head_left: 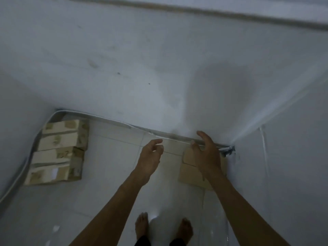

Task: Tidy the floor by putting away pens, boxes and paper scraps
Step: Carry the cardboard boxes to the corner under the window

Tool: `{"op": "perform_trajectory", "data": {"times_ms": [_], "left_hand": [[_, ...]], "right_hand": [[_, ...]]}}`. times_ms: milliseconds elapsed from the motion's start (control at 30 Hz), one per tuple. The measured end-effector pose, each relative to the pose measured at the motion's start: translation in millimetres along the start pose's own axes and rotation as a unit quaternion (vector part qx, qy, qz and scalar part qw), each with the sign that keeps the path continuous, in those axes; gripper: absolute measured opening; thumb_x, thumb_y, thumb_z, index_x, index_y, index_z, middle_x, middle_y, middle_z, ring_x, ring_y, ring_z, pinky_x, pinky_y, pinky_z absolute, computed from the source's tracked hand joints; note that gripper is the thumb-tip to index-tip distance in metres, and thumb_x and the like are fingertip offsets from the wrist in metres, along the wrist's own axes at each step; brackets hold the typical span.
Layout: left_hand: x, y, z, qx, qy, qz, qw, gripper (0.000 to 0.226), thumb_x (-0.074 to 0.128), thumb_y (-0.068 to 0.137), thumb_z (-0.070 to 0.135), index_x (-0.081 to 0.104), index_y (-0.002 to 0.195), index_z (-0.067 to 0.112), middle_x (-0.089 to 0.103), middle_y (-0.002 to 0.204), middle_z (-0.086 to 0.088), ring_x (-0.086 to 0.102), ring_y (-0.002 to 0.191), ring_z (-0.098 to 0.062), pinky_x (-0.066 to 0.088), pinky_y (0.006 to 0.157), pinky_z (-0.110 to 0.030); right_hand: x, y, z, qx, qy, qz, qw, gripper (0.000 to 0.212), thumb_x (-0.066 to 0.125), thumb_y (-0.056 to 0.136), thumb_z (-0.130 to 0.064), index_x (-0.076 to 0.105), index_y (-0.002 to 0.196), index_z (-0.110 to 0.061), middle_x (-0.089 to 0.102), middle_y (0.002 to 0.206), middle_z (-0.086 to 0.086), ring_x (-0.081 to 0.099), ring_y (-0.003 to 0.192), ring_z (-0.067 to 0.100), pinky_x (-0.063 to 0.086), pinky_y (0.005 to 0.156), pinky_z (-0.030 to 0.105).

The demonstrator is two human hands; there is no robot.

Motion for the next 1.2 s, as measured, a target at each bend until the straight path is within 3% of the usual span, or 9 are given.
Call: {"op": "perform_trajectory", "data": {"times_ms": [167,367,500,867,1100,1200], "left_hand": [[-104.0,-60.7,34.1,0.064,0.042,0.066,0.995,0.030,0.047,0.098,0.030,0.054,0.126,0.028,0.058,0.123,0.000,0.056,0.109,-0.015,0.050,0.093,-0.034],[-211.1,-116.3,48.8,0.106,0.023,0.134,0.985,0.034,0.048,0.097,0.035,0.052,0.130,0.029,0.056,0.128,0.003,0.055,0.114,-0.013,0.049,0.094,-0.034],[-287.7,-150.4,39.8,0.121,-0.016,0.192,0.974,0.034,0.048,0.097,0.032,0.052,0.130,0.025,0.057,0.125,0.000,0.056,0.109,-0.012,0.047,0.086,-0.028],[-451.0,-205.8,-23.2,0.110,-0.082,0.294,0.946,0.034,0.052,0.096,0.026,0.053,0.130,0.021,0.057,0.124,-0.002,0.058,0.108,-0.015,0.044,0.070,-0.017],[-514.1,-223.8,-40.4,0.098,-0.116,0.341,0.928,0.034,0.051,0.096,0.026,0.053,0.129,0.020,0.055,0.126,-0.004,0.055,0.106,-0.016,0.046,0.080,-0.027],[-545.9,-222.9,-48.5,0.091,-0.123,0.364,0.919,0.032,0.052,0.096,0.026,0.053,0.127,0.023,0.054,0.128,-0.003,0.053,0.106,-0.015,0.043,0.084,-0.028]], "right_hand": [[26.8,-50.1,-103.0,-0.070,0.028,-0.018,0.997,0.039,0.057,0.092,-0.017,0.052,0.130,-0.018,0.048,0.142,0.001,0.042,0.132,0.017,0.029,0.102,0.020],[88.2,-105.2,-195.3,-0.135,0.040,-0.078,0.987,0.039,0.057,0.092,-0.023,0.052,0.130,-0.022,0.048,0.141,-0.002,0.042,0.131,0.016,0.033,0.102,0.025],[145.6,-149.4,-247.5,-0.181,0.028,-0.134,0.974,0.039,0.056,0.093,-0.024,0.051,0.131,-0.021,0.049,0.141,-0.001,0.043,0.130,0.016,0.035,0.100,0.025],[289.1,-233.0,-320.6,-0.222,0.016,-0.227,0.948,0.039,0.056,0.093,-0.025,0.050,0.132,-0.023,0.048,0.141,-0.002,0.042,0.130,0.015,0.038,0.106,0.034],[350.1,-254.8,-357.0,-0.232,0.006,-0.271,0.934,0.042,0.056,0.093,-0.023,0.048,0.134,-0.020,0.047,0.142,0.002,0.042,0.130,0.016,0.037,0.105,0.031],[388.5,-259.7,-374.3,-0.237,-0.008,-0.290,0.927,0.041,0.057,0.092,-0.023,0.050,0.133,-0.020,0.052,0.135,0.002,0.047,0.117,0.012,0.040,0.094,0.025]]}}
Point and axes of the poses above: each hand's wrist, its own y-axis towards the middle knuckle, its own x-axis out of the palm, z = x × y, the point moved 6 cm from there along y, towards the middle knuckle
